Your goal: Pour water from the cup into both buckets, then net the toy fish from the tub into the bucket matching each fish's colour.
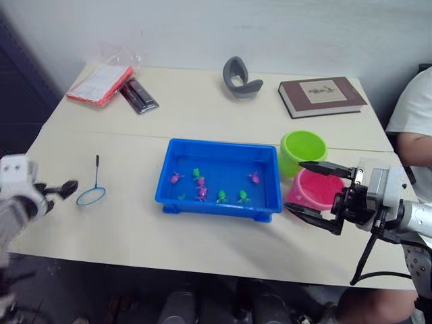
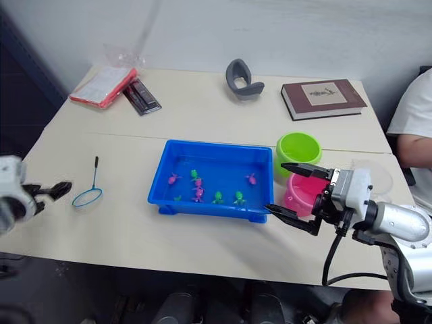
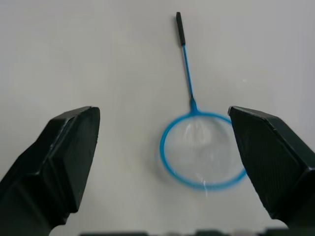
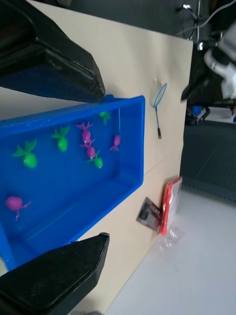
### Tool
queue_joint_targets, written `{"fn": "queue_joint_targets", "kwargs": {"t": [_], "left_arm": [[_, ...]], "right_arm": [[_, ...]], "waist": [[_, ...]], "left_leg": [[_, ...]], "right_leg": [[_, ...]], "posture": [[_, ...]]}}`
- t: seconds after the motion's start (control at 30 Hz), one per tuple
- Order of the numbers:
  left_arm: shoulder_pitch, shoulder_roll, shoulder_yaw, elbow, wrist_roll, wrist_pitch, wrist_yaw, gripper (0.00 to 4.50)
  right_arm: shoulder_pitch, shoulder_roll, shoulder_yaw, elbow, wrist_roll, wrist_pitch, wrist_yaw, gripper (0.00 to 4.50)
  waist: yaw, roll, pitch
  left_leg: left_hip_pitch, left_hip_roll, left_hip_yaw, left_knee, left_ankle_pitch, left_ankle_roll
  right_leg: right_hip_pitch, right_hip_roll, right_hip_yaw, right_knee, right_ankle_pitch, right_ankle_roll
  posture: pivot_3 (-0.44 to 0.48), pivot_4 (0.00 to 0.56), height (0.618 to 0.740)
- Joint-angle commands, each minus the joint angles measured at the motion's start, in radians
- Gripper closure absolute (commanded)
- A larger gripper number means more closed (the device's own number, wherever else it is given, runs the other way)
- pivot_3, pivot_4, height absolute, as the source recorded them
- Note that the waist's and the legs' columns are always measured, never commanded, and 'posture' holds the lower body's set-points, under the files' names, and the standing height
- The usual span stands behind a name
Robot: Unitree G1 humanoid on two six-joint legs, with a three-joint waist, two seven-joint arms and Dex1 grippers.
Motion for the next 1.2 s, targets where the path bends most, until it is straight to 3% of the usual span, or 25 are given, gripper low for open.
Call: {"fn": "queue_joint_targets", "kwargs": {"t": [0.03, 0.17, 0.27, 0.43, 0.6, 0.87, 1.03, 1.1, 1.2], "left_arm": [[-0.193, -0.002, -0.133, 0.270, 0.121, -0.109, -0.052, 0.00], [-0.388, -0.060, -0.204, 0.612, 0.197, -0.244, -0.107, 0.00], [-0.457, -0.099, -0.237, 0.798, 0.243, -0.285, -0.137, 0.00], [-0.470, -0.099, -0.267, 0.871, 0.292, -0.244, -0.189, 2.22], [-0.390, -0.079, -0.173, 0.858, 0.250, -0.208, -0.169, 4.46], [-0.343, -0.056, -0.074, 0.774, 0.190, -0.322, -0.235, 4.46], [-0.115, 0.090, -0.072, 0.093, 0.014, -0.343, -0.710, 4.46], [-0.065, 0.149, -0.093, -0.044, -0.027, -0.361, -0.862, 4.46], [-0.047, 0.220, -0.196, -0.176, -0.012, -0.464, -1.052, 4.46]], "right_arm": [[-0.016, -0.017, -0.002, -0.013, 0.004, -0.010, 0.015, 0.02], [-0.025, -0.008, 0.016, -0.010, -0.012, -0.022, 0.016, 0.02], [-0.043, 0.009, 0.036, -0.031, -0.030, -0.021, -0.023, 0.02], [-0.026, -0.001, 0.012, -0.076, -0.029, 0.000, -0.064, 0.00], [0.005, -0.007, -0.024, -0.103, -0.035, 0.015, -0.111, 0.00], [-0.022, -0.025, -0.010, -0.131, 0.002, 0.083, -0.150, 0.00], [-0.219, -0.141, 0.020, -0.142, 0.199, 0.328, -0.150, 0.00], [-0.330, -0.170, 0.076, -0.120, 0.253, 0.448, -0.185, 0.00], [-0.460, -0.175, 0.173, -0.056, 0.292, 0.583, -0.165, 0.00]], "waist": [[0.000, -0.001, 0.000], [-0.009, -0.001, -0.001], [-0.025, -0.002, -0.001], [-0.026, -0.002, -0.001], [-0.027, -0.002, -0.001], [-0.038, -0.002, -0.001], [-0.052, -0.017, 0.005], [-0.054, -0.017, 0.005], [-0.050, -0.010, 0.005]], "left_leg": [[0.001, 0.000, 0.003, 0.000, 0.000, 0.000], [0.001, 0.000, 0.007, 0.000, 0.001, 0.001], [0.000, -0.002, 0.009, 0.000, 0.000, 0.001], [0.001, -0.001, 0.017, 0.000, 0.001, 0.000], [0.005, 0.001, 0.013, 0.001, 0.001, 0.001], [0.018, 0.004, 0.026, -0.001, -0.002, 0.003], [0.007, 0.004, 0.028, 0.001, -0.002, 0.001], [-0.001, 0.005, 0.027, 0.004, 0.000, 0.001], [-0.001, 0.004, 0.027, 0.004, 0.000, 0.001]], "right_leg": [[0.000, 0.002, 0.000, 0.000, 0.001, 0.001], [0.000, 0.003, 0.001, -0.003, 0.002, 0.003], [-0.001, 0.004, 0.001, -0.005, 0.002, 0.003], [-0.001, 0.004, 0.002, -0.003, 0.002, 0.004], [0.000, 0.001, 0.006, 0.001, 0.002, 0.004], [0.001, -0.003, 0.025, 0.007, 0.003, 0.004], [-0.013, -0.006, 0.031, 0.012, 0.003, 0.002], [-0.020, -0.005, 0.030, 0.011, 0.005, 0.000], [-0.019, -0.006, 0.029, 0.008, 0.004, 0.000]], "posture": [[0.000, 0.150, 0.740], [0.000, 0.150, 0.740], [0.000, 0.150, 0.740], [0.000, 0.150, 0.740], [0.000, 0.150, 0.740], [0.000, 0.150, 0.740], [0.000, 0.150, 0.740], [0.000, 0.150, 0.740], [0.000, 0.150, 0.740]]}}
